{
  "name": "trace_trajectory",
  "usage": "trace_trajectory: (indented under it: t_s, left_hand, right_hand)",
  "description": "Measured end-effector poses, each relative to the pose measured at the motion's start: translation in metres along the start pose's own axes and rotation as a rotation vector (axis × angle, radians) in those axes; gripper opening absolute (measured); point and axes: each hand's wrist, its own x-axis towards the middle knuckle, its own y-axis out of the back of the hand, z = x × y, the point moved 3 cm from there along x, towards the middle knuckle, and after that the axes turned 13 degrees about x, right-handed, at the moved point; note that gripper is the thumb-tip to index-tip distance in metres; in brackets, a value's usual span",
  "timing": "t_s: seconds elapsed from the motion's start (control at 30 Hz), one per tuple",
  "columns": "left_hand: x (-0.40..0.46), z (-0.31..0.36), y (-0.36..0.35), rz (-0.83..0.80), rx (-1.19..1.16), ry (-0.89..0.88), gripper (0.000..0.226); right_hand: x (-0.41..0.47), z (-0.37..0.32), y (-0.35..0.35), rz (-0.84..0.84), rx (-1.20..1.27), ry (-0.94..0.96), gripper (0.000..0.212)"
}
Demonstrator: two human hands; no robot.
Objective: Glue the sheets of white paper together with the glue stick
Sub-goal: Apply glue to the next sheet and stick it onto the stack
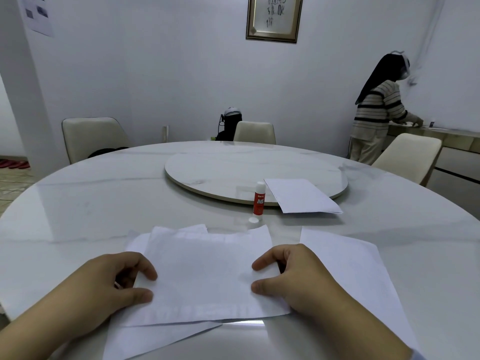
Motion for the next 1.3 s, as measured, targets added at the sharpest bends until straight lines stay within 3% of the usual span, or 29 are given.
trace_trajectory:
  t_s: [1.07,1.2,1.3]
  left_hand:
    - [0.0024,-0.0005,-0.0001,-0.007,-0.003,-0.008,0.036]
    - [0.0030,-0.0004,-0.0027,-0.004,0.075,-0.007,0.031]
    - [0.0045,0.0052,-0.0054,-0.056,0.253,0.008,0.026]
  right_hand:
    - [0.0003,0.0032,-0.0021,0.005,-0.051,0.018,0.023]
    - [-0.0013,0.0029,-0.0038,0.035,-0.129,0.045,0.027]
    - [-0.0030,0.0007,-0.0035,0.047,-0.243,0.084,0.043]
